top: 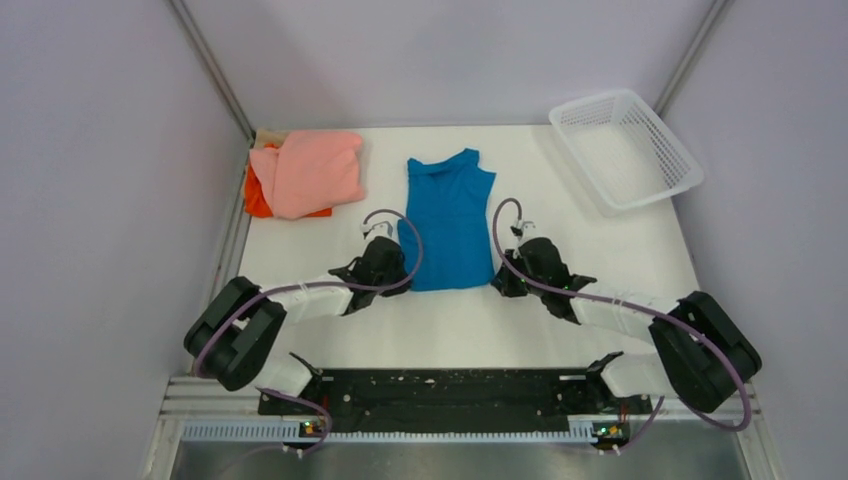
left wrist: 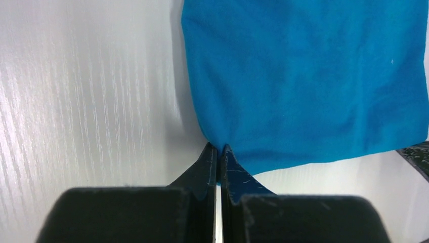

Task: Fold and stack the t-shirts
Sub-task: Grab one side of the 2/3 rectangular tshirt with both arms

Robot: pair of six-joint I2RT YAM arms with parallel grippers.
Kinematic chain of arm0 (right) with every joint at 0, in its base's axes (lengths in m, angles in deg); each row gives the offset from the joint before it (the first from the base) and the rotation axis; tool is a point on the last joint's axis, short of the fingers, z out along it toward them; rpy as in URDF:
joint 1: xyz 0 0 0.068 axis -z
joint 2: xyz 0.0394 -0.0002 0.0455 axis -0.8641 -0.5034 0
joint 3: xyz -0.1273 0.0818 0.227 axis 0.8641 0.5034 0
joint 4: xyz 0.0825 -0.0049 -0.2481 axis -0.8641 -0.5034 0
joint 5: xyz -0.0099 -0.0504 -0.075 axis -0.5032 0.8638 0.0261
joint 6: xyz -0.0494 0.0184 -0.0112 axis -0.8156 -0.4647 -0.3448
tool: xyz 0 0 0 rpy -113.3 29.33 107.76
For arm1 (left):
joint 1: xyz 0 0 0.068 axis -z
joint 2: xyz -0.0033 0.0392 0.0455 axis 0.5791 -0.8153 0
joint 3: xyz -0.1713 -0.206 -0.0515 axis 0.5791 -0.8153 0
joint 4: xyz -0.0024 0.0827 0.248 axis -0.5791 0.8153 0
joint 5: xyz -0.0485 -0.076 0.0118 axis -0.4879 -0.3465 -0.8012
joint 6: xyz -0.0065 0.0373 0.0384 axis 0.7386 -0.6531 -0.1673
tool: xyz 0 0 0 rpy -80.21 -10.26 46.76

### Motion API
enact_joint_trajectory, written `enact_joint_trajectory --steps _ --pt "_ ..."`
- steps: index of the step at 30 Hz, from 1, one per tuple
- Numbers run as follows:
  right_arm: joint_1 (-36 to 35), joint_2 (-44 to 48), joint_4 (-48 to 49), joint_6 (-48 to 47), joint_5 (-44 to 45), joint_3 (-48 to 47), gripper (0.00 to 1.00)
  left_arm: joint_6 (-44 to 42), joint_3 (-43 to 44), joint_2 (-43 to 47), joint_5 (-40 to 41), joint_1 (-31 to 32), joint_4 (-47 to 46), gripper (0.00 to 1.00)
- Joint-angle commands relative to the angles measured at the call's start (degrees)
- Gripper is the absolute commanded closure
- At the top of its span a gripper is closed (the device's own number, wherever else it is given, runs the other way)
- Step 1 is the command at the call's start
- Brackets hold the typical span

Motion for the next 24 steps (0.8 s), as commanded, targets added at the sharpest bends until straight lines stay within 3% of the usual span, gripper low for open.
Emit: enact_joint_trajectory --steps 1,8,13,16,24 --pt "-1.96 7.6 3.99 -2.69 0.63 1.31 1.0 -1.89 -0.97 4.25 -2.51 1.01 1.96 1.0" --pt "-3.99 15.92 2.51 -2.14 -2.14 2.8 1.0 -1.51 -0.64 11.62 -5.54 3.09 7.14 1.0" --pt "-5.0 17.88 -1.11 -1.58 4.32 3.43 1.0 0.2 -3.0 17.73 -7.26 4.38 5.35 1.0" --pt "-5.0 13.34 -5.61 -0.9 8.45 0.37 0.84 0.39 -3.06 15.83 -6.45 4.46 8.45 1.0" --pt "-5.0 4.8 -7.03 0.23 5.09 -0.08 0.53 2.67 -7.38 14.89 -6.98 4.56 6.03 1.0"
